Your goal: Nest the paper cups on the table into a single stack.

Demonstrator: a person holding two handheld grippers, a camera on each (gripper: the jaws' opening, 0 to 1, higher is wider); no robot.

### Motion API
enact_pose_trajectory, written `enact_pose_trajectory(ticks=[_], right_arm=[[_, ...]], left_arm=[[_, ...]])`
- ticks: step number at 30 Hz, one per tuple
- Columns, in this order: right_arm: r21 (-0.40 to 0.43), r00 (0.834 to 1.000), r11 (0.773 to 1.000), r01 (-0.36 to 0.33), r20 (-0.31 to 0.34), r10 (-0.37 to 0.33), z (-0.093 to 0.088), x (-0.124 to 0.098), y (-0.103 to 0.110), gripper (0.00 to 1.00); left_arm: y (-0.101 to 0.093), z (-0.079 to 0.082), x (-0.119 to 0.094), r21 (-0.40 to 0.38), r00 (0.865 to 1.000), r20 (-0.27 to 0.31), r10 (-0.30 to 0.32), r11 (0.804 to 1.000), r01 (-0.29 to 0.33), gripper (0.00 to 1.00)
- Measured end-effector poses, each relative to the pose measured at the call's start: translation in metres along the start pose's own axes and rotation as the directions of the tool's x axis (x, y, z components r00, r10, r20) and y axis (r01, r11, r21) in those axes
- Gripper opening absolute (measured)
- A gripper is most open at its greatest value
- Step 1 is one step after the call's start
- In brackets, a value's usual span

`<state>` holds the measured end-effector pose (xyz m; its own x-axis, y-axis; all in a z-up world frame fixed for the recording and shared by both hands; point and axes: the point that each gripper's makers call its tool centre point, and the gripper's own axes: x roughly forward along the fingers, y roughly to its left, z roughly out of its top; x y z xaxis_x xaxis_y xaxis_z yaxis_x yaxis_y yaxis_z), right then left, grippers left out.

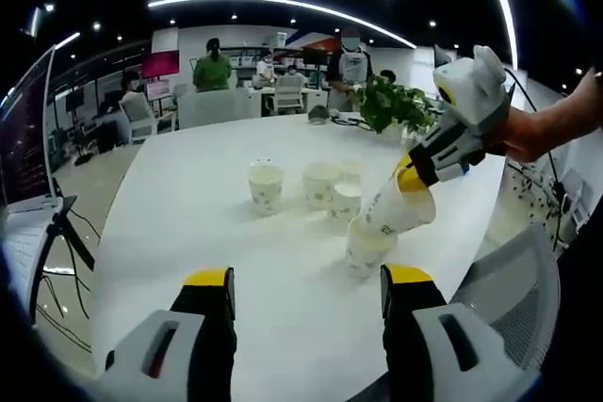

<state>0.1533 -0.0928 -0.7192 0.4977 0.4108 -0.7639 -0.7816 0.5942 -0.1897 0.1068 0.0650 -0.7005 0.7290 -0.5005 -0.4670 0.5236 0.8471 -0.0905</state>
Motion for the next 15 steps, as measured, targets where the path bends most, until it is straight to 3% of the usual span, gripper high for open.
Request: enact_pose_trajectory(ticks=[15], right_arm=[[0.008, 0.999, 1.000, -0.022, -0.044, 0.023, 0.003, 0.013, 0.006, 0.00]], left_arm=[[0.004, -0.003, -0.003, -0.008, 1.000, -0.002, 0.012, 1.000, -0.012, 0.62]])
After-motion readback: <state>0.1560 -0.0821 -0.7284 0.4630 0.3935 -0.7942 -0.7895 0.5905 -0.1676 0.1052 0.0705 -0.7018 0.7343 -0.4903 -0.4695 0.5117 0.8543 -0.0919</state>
